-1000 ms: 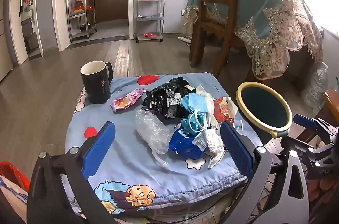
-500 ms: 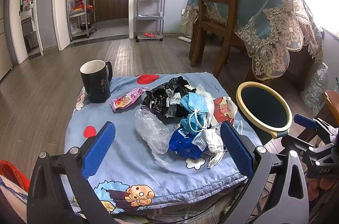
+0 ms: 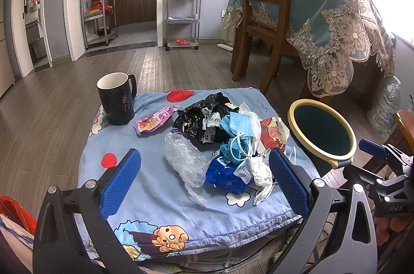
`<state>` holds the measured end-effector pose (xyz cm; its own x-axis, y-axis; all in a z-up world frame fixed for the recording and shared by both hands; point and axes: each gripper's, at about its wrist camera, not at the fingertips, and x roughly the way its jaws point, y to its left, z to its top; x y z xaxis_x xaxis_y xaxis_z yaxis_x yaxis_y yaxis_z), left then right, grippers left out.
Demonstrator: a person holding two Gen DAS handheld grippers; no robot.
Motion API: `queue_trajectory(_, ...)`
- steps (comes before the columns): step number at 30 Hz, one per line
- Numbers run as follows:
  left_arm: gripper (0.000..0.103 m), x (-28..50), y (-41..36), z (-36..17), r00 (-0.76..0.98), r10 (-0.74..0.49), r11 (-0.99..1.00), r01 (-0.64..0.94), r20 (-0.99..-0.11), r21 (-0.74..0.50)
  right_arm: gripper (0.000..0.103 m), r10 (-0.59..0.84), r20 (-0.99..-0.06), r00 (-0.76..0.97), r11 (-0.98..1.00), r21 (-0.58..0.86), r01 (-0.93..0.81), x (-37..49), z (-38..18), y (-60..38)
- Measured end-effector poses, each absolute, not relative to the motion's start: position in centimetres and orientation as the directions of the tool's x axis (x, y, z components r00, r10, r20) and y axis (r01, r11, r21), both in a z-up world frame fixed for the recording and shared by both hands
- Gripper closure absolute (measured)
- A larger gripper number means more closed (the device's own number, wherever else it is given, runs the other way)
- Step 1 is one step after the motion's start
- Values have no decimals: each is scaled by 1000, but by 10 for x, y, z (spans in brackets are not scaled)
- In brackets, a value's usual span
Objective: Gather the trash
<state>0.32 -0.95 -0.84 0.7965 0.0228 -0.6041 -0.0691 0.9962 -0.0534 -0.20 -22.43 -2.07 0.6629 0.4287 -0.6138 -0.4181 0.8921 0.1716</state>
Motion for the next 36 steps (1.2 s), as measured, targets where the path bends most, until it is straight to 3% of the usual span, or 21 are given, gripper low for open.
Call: queue_trajectory(36, 6, 8, -10, -15, 775, 24, 997, -69, -631, -46, 5, 429, -614, 663, 891, 169, -420, 0, -20, -226)
